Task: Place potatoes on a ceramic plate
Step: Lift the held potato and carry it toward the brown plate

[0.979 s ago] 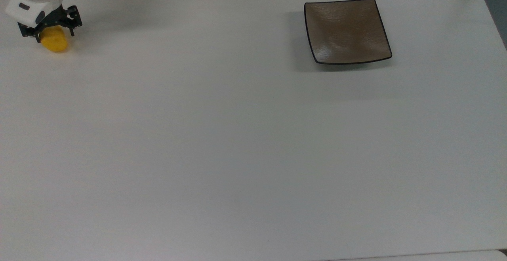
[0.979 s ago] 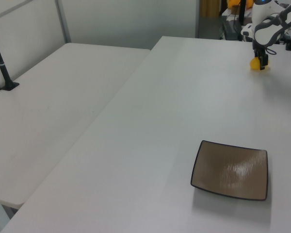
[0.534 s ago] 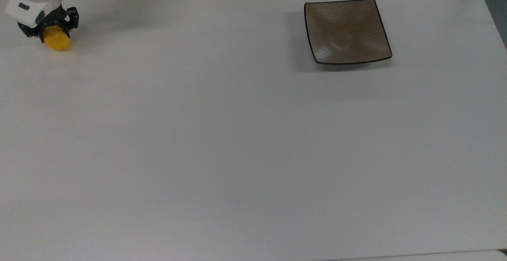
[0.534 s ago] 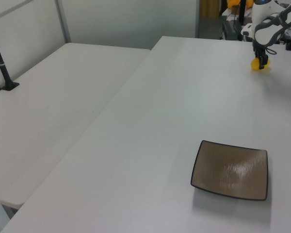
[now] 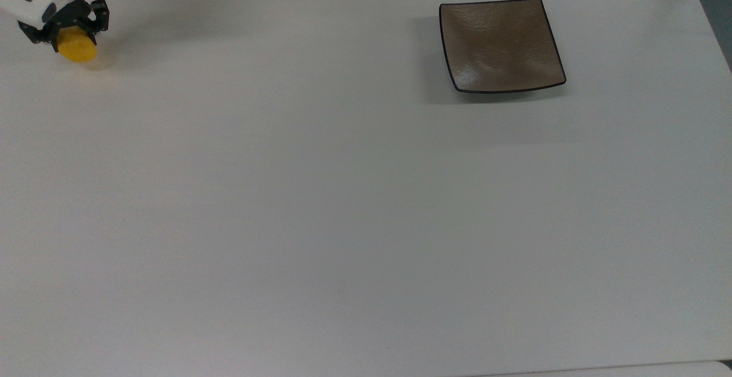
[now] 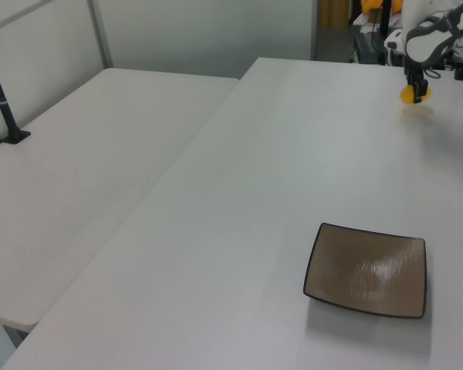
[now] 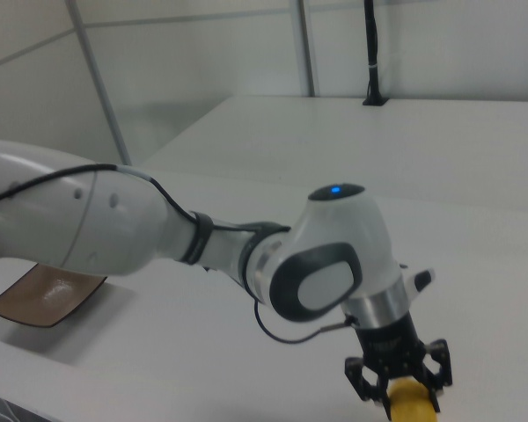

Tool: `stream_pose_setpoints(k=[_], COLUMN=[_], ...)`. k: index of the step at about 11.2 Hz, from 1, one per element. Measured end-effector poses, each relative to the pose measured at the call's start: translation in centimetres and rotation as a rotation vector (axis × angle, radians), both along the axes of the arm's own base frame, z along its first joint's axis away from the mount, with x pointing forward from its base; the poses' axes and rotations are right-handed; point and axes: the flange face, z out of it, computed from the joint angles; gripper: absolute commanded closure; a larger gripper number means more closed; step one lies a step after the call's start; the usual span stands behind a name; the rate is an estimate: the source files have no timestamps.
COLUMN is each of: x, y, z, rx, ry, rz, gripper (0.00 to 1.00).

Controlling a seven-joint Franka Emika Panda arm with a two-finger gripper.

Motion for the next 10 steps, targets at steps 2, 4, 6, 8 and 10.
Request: stream_pose_setpoints(k=[2, 4, 6, 8, 10], x=[0.2, 0.4, 0.8, 1.4, 1.9], y=[1.7, 4.5, 8.4, 12.3, 16.4], z=[4.5, 8.9, 12.2, 15.3, 18.6], rx=[0.017, 0.035, 0.071, 0.154, 0.203], ry=[0.006, -0.011, -0.022, -0.016, -0.004], rz=[-0.002, -0.027, -0.045, -0.063, -0.087], gripper=[1.0, 1.0, 1.0, 1.0, 1.0])
